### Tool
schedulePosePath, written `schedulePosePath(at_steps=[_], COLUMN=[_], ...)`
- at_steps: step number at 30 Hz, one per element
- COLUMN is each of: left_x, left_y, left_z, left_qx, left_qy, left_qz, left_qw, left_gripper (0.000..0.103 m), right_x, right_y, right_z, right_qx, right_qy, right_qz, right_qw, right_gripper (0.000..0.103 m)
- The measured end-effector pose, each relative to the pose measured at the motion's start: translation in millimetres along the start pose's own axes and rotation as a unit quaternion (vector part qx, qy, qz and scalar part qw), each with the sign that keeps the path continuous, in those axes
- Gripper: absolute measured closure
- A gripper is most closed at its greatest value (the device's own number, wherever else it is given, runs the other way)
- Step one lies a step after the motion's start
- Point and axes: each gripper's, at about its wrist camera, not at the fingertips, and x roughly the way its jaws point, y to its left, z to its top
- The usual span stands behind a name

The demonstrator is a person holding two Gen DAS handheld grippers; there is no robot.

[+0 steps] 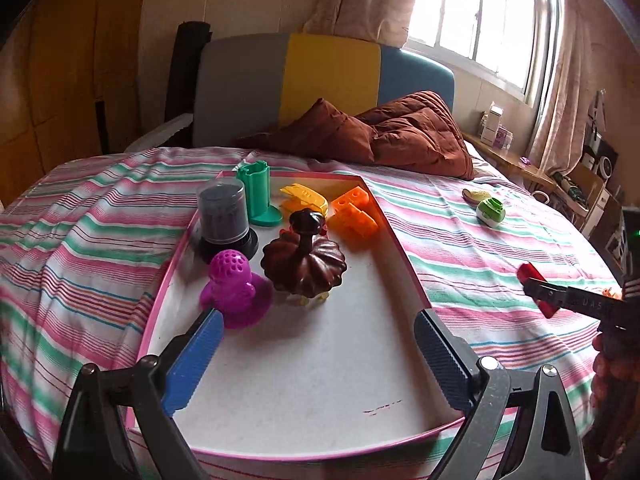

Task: Organize rigid objects
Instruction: 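Carry the red cylinder into the tray and open the right tool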

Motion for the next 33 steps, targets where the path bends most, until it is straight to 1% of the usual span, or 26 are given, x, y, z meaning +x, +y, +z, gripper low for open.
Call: schedulePosePath(at_steps=[6,9,12,15,20,24,27,30,33], left_x=[-7.3,-11.2,-13.4,-15.0,-17.1,-17.9,-18.5,-18.4,-17.5], left_y=[8.8,13.9,19.5,24.1,29.3,31.9,35.8,37.8,39.2], left_z=[-3.1,-4.3,-4.9,-5.5,-5.3,-5.3,-4.9,-4.9,-5.4], left_qx=[-0.001,-0.003,-0.010,-0.014,-0.022,-0.023,-0.031,-0.035,-0.038], left_qy=[-0.013,-0.020,-0.021,-0.021,-0.024,-0.028,-0.029,-0.026,-0.024], left_qz=[0.009,0.013,0.016,0.022,0.031,0.045,0.048,0.050,0.051], left_qw=[0.9999,0.9997,0.9996,0.9994,0.9990,0.9983,0.9980,0.9978,0.9977], left_gripper=[0.006,0.005,0.004,0.003,0.003,0.003,0.003,0.002,0.002], right_x=[11.6,17.8,26.4,39.0,60.8,73.8,82.7,85.8,81.4], right_y=[73.2,105.5,132.7,151.6,169.5,175.3,179.9,182.5,180.1], right_z=[3.6,4.9,8.3,13.0,18.8,22.4,25.7,30.0,33.2], right_qx=[-0.046,-0.073,-0.092,-0.102,-0.120,-0.135,-0.153,-0.159,-0.147], right_qy=[0.021,0.026,0.031,0.040,0.052,0.056,0.056,0.050,0.039], right_qz=[0.063,0.079,0.085,0.082,0.060,0.036,0.014,0.007,0.011], right_qw=[0.997,0.994,0.992,0.991,0.990,0.989,0.987,0.986,0.988], right_gripper=[0.078,0.078,0.078,0.078,0.078,0.078,0.078,0.077,0.072])
